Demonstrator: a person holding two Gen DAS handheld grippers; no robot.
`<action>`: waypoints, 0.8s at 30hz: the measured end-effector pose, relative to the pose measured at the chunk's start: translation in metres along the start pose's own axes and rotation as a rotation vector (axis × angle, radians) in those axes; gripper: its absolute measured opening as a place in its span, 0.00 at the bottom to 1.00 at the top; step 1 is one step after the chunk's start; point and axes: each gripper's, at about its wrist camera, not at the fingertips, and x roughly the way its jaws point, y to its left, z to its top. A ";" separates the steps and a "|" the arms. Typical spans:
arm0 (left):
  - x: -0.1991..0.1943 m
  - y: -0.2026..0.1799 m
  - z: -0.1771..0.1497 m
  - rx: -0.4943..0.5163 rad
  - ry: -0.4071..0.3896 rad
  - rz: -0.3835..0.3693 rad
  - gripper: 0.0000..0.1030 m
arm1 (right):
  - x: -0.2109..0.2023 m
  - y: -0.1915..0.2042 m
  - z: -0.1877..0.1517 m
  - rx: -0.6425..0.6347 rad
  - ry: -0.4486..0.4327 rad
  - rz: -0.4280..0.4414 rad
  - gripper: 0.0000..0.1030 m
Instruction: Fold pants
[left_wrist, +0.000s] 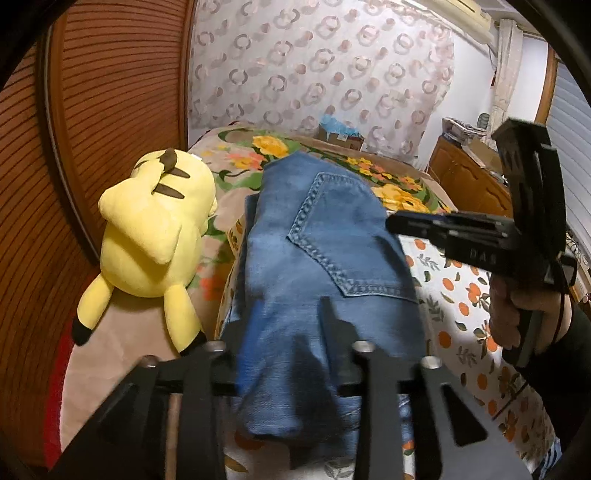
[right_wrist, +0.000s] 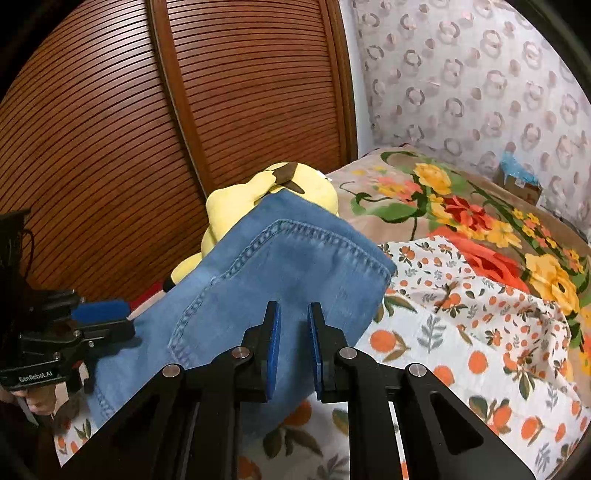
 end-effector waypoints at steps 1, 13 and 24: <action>-0.002 -0.001 0.000 0.001 -0.007 -0.005 0.45 | -0.003 0.001 -0.002 0.000 0.000 -0.001 0.14; -0.023 -0.017 -0.002 0.050 -0.071 0.058 0.85 | -0.034 0.015 -0.017 -0.002 -0.016 0.003 0.14; -0.044 -0.040 -0.015 0.078 -0.087 0.049 0.85 | -0.070 0.025 -0.037 0.011 -0.040 -0.015 0.14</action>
